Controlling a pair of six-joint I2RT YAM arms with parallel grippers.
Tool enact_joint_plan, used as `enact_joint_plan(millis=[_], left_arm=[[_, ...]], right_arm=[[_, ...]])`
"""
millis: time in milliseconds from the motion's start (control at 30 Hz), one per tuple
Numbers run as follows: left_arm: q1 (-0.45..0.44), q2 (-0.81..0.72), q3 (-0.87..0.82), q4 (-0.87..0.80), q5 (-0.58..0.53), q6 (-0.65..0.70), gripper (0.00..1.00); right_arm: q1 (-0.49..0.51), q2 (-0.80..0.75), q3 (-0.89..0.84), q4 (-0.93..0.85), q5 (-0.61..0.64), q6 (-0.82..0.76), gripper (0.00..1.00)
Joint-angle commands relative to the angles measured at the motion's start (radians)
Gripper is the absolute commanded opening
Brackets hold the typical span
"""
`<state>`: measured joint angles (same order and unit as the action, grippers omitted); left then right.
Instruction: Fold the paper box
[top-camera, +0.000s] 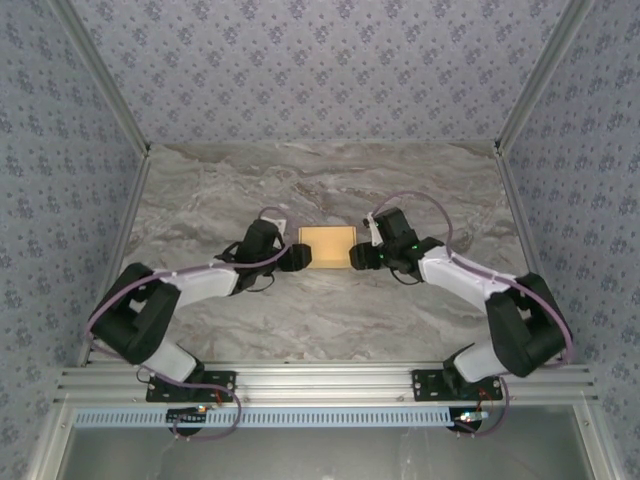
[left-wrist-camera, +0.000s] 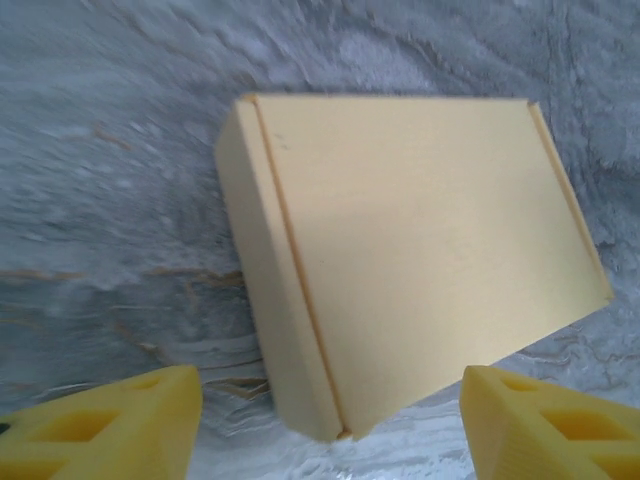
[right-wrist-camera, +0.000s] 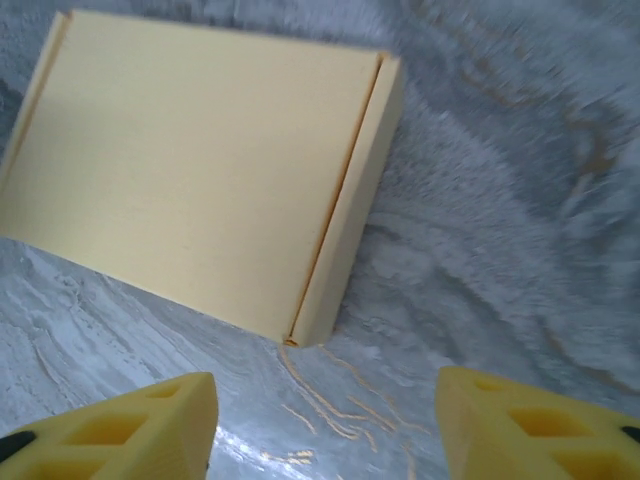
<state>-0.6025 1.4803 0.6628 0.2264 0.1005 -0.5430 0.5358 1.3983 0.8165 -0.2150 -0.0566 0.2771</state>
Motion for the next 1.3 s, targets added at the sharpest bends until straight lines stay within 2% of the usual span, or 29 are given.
enact_joint_plan(millis=[0, 233, 333, 433, 533, 667, 733, 833, 1000, 1133, 1267], left_arm=[[0.033, -0.156, -0.027, -0.068, -0.132, 0.089, 0.72], [0.074, -0.446, -0.122, -0.102, -0.407, 0.253, 0.87], [0.128, -0.529, -0.154, -0.101, -0.466, 0.301, 0.92], [0.205, -0.57, -0.167, -0.111, -0.506, 0.331, 0.93], [0.3, -0.588, -0.182, -0.102, -0.536, 0.353, 0.94], [0.444, -0.571, -0.213, -0.048, -0.447, 0.391, 0.97], [0.5, -0.539, -0.254, 0.047, -0.388, 0.449, 0.98], [0.539, -0.467, -0.311, 0.213, -0.335, 0.507, 0.99], [0.583, -0.306, -0.316, 0.355, -0.265, 0.523, 0.99], [0.599, -0.164, -0.308, 0.47, -0.222, 0.538, 0.99], [0.619, -0.114, -0.275, 0.478, -0.148, 0.521, 0.99]], right_arm=[[0.009, -0.125, 0.053, -0.103, 0.206, -0.039, 0.68], [0.004, -0.349, -0.001, -0.101, 0.543, -0.111, 0.97], [-0.021, -0.426, -0.064, -0.042, 0.656, -0.132, 0.99], [-0.066, -0.468, -0.112, 0.004, 0.746, -0.133, 0.99], [-0.129, -0.477, -0.159, 0.062, 0.789, -0.125, 0.99], [-0.233, -0.468, -0.232, 0.179, 0.749, -0.111, 0.99], [-0.291, -0.458, -0.304, 0.311, 0.691, -0.149, 0.99], [-0.35, -0.419, -0.409, 0.532, 0.634, -0.208, 0.99], [-0.457, -0.319, -0.46, 0.689, 0.481, -0.205, 0.99], [-0.465, -0.198, -0.482, 0.836, 0.439, -0.257, 0.99], [-0.467, -0.111, -0.485, 0.935, 0.4, -0.275, 0.99]])
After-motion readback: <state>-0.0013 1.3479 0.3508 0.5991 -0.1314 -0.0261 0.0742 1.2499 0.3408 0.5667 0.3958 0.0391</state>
